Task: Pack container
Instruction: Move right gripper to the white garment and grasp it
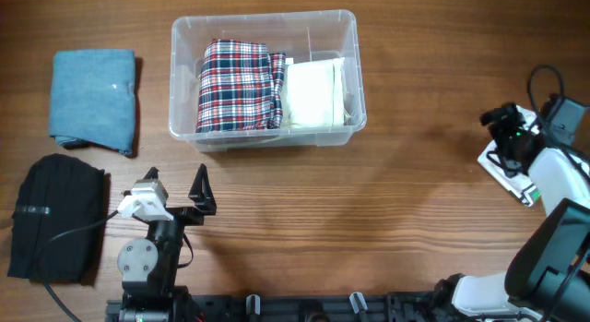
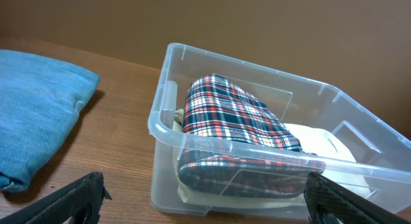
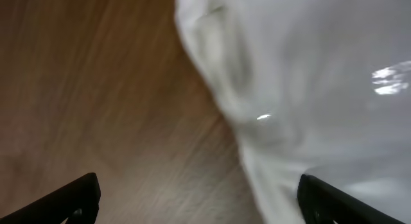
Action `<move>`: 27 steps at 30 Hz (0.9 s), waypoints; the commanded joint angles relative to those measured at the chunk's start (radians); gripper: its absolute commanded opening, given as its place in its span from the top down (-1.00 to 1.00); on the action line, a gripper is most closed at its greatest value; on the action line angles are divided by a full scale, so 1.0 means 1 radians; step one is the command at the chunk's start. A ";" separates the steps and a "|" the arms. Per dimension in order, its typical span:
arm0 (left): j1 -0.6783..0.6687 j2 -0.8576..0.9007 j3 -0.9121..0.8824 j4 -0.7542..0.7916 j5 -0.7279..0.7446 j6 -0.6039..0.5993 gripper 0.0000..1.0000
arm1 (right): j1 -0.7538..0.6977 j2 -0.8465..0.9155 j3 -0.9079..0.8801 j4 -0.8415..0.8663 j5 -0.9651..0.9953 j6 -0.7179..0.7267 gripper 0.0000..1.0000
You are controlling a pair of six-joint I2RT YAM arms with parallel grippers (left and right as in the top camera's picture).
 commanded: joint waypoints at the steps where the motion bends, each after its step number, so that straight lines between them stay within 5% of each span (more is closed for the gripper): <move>1: 0.008 -0.006 -0.007 0.000 -0.010 0.009 -0.99 | 0.015 0.019 0.008 0.011 -0.094 0.034 -0.96; 10: 0.008 -0.006 -0.007 0.000 -0.010 0.009 -0.99 | -0.186 -0.235 0.044 -0.160 -0.110 0.000 -1.00; 20: 0.008 -0.006 -0.007 0.000 -0.010 0.009 -1.00 | -0.420 -0.130 0.007 -0.245 -0.006 -0.157 -1.00; 27: 0.008 -0.006 -0.007 0.000 -0.010 0.009 -1.00 | -0.437 -0.012 0.007 -0.233 -0.084 -0.331 -1.00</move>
